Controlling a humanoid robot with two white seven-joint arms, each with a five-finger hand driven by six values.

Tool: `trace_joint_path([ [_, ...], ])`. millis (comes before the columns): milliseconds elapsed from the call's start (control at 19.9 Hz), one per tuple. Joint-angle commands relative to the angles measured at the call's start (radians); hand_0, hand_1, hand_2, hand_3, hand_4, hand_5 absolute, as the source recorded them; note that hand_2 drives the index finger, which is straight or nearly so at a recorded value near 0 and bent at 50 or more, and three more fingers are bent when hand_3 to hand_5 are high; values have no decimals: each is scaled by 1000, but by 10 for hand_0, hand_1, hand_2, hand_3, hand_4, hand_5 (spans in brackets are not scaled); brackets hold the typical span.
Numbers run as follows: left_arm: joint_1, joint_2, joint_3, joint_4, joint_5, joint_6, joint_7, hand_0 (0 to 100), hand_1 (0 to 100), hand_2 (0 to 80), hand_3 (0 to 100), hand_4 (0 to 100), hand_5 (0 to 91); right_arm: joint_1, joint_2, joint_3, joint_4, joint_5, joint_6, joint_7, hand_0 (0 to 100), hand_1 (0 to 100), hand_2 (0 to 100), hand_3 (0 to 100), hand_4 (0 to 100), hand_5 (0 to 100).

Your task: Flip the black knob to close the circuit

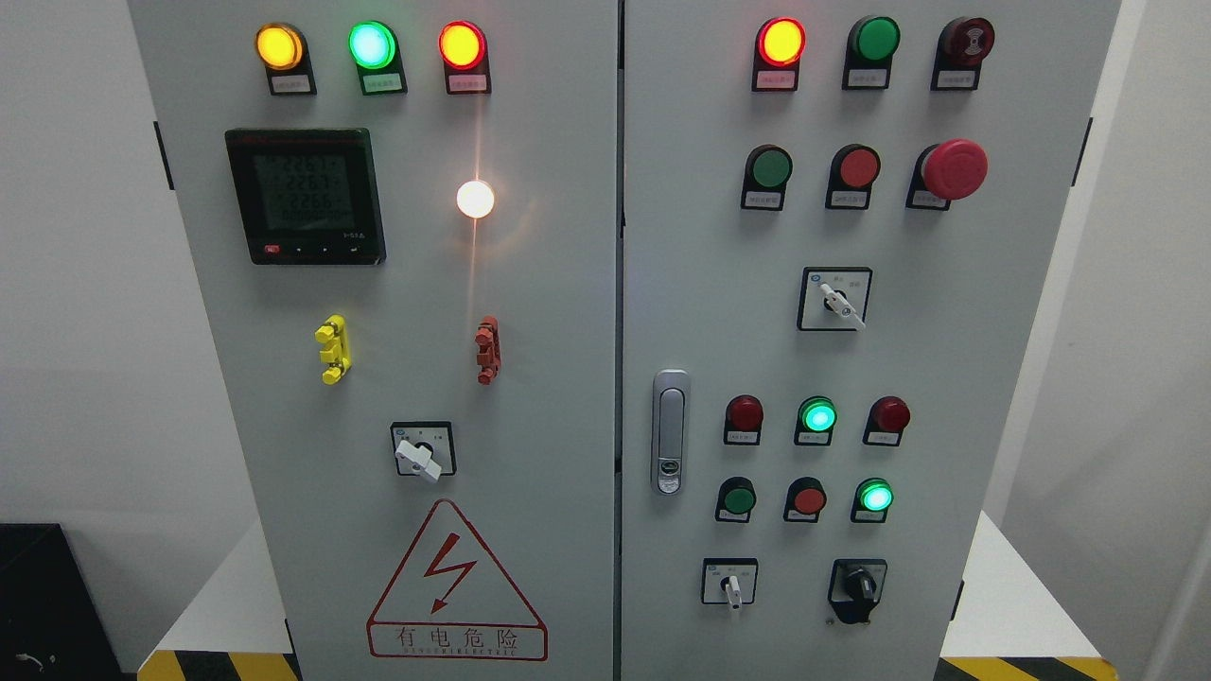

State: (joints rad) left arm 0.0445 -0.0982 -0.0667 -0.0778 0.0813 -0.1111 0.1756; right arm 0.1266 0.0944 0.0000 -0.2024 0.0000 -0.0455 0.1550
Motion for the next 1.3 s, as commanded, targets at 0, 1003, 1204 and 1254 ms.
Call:
trace_joint_path([
  [0,0,0,1,1,0,-1,-1,120,556,0,0,0,0,-1,-2,-6,-9,17,-1,20,0,0,0,0,0,0],
  [1003,0,0,1,1,0,-1,-1,120,556,0,0,0,0,-1,-21,-9,-370,659,50,-26,0,0,182,187,154,0],
  [1204,0,0,-1,0,0,-1,-1,120,556,0,0,0,0,-1,-16,-11,-428,794,50,-71,0,0,336,386,330,144],
  [1254,0,0,1,0,0,-1,-1,120,556,0,0,0,0,-1,-13,-11,-451,822,50,-75,0,0,405,489,399,249],
])
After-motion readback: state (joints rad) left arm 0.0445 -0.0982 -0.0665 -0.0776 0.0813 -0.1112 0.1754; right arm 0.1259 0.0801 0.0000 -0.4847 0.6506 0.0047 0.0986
